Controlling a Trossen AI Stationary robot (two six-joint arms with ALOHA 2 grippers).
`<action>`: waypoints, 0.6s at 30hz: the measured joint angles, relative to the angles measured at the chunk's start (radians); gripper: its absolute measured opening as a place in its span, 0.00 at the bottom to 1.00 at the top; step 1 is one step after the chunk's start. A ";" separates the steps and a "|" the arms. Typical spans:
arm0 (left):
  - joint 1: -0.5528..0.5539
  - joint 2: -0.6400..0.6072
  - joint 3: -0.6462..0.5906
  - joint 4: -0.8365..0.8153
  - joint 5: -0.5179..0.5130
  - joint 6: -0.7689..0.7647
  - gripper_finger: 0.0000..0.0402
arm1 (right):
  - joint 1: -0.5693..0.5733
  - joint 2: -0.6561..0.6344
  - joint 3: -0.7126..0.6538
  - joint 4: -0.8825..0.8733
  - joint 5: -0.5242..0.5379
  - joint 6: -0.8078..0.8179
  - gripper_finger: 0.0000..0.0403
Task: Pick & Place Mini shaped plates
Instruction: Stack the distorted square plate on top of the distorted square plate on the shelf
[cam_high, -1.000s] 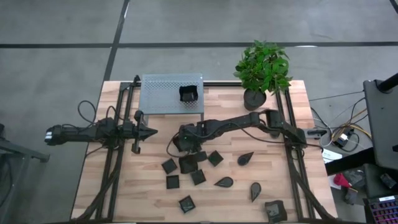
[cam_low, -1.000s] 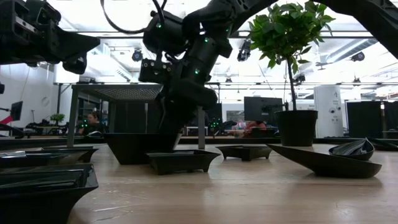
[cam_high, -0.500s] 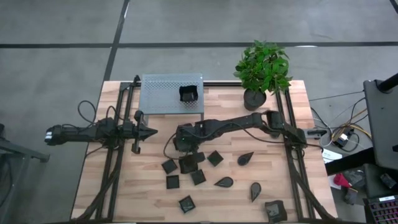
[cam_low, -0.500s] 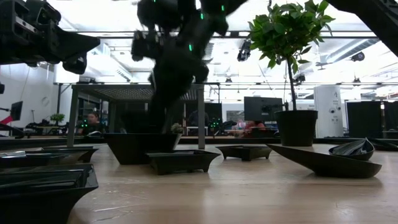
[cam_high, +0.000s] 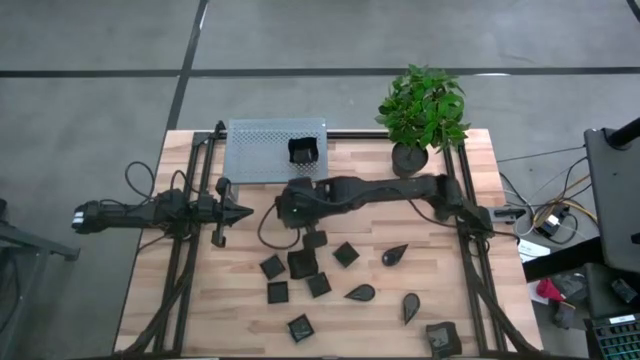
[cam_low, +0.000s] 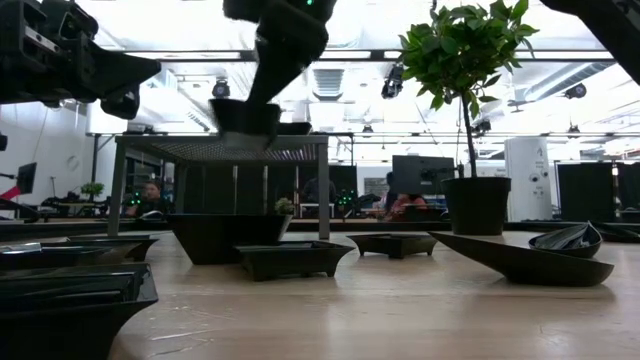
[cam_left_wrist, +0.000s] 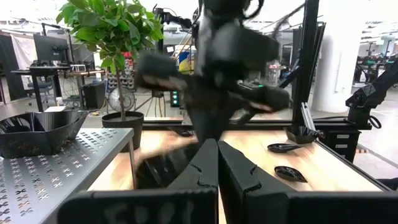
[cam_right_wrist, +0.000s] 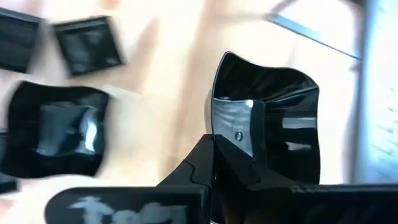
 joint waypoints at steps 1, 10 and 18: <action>0.000 0.000 0.000 0.000 0.000 0.000 0.00 | -0.001 -0.008 0.009 -0.012 0.028 0.010 0.02; 0.000 0.000 0.000 0.000 0.000 0.000 0.00 | -0.056 -0.087 0.026 -0.043 0.237 -0.062 0.02; 0.000 0.000 0.000 -0.001 0.000 0.000 0.00 | -0.216 -0.132 0.025 -0.035 0.176 -0.092 0.02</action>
